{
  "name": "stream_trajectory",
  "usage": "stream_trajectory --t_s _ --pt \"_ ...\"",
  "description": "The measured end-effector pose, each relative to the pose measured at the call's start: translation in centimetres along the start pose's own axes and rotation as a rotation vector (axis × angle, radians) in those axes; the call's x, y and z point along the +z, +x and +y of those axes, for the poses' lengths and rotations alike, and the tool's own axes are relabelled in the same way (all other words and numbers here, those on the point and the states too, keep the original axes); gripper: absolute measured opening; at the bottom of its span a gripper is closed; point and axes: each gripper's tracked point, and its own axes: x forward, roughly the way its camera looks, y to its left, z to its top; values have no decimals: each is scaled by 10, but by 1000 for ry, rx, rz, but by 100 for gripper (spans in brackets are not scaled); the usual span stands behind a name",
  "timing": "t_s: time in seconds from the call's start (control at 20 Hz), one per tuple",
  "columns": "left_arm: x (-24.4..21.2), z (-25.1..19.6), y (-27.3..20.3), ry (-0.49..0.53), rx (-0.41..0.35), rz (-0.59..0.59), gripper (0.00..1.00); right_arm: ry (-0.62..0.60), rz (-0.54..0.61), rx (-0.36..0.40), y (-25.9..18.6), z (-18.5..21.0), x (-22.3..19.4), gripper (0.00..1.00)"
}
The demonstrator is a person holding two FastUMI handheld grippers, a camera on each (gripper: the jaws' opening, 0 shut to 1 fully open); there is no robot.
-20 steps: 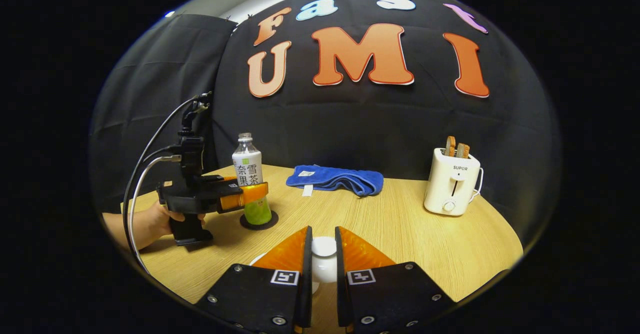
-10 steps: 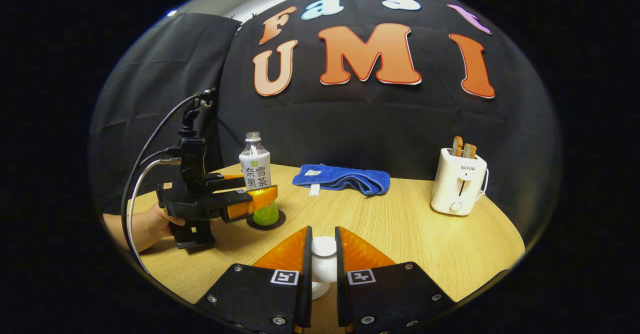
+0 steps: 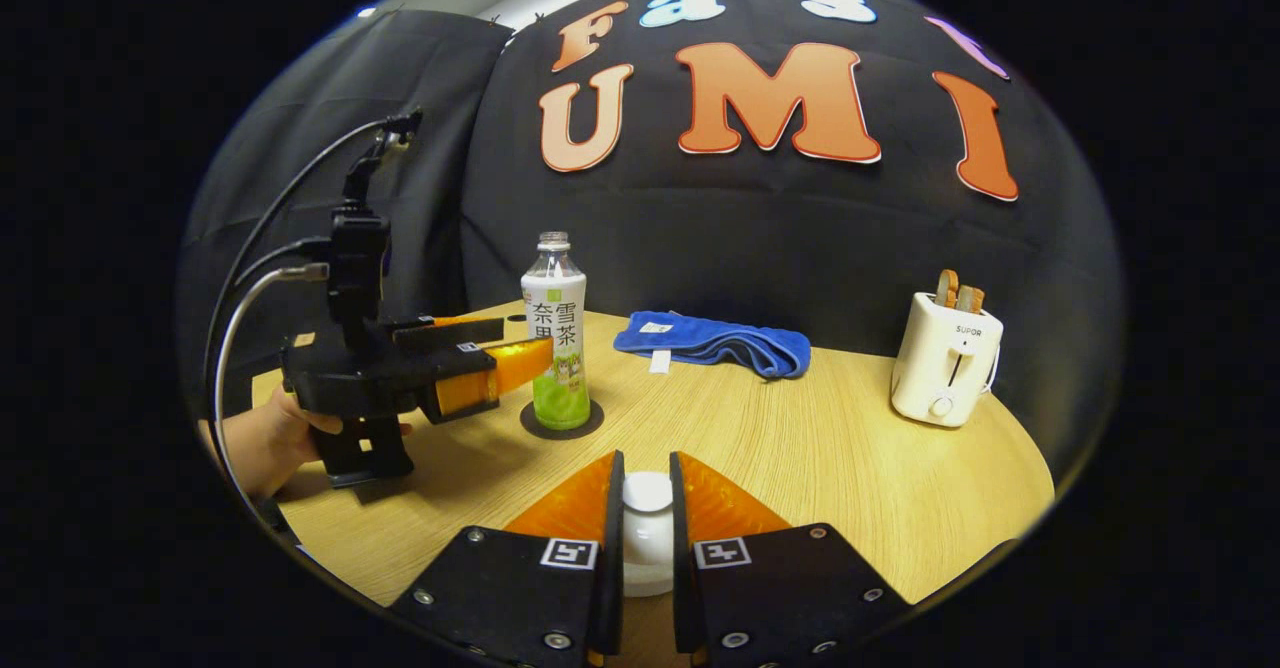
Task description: Open the teacup lid with one hand, grasp the water bottle and pour water into the teacup with the other hand; after pouring, place the water bottle on the coaster and then close the teacup lid.
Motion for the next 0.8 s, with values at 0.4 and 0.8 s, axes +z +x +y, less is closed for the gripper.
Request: stream_trajectory --t_s 0.4,0.8 --pt "20 13 -23 -15 54 -68 100 22 10 5 5 5 -14 21" --pt "51 21 -44 -4 137 -139 100 -24 -77 -65 -1 -2 8 51"
